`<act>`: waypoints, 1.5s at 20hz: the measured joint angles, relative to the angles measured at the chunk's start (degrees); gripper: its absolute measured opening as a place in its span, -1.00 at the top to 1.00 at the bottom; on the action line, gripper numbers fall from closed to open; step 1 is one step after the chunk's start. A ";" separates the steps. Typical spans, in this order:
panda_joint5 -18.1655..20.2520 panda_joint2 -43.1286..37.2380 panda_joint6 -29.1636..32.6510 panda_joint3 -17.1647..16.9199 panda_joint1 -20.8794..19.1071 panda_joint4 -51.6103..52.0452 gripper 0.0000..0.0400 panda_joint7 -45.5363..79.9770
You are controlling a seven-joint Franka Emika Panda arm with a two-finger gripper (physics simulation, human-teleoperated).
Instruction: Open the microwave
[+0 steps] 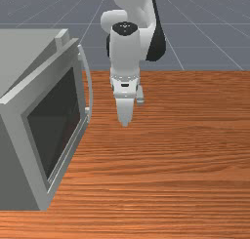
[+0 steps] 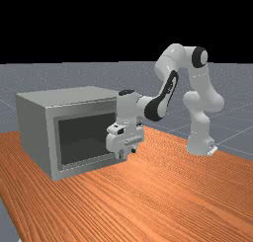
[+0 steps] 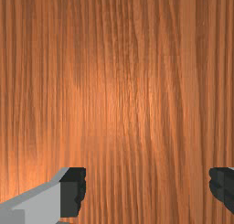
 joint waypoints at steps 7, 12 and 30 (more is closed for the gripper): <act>2.60 -10.13 -15.78 -3.68 0.20 0.94 0.28 23.87; 5.99 -22.68 -19.17 -6.45 -1.21 -1.47 0.94 77.78; -3.68 -42.60 -2.21 -9.56 -9.47 -11.12 1.00 91.97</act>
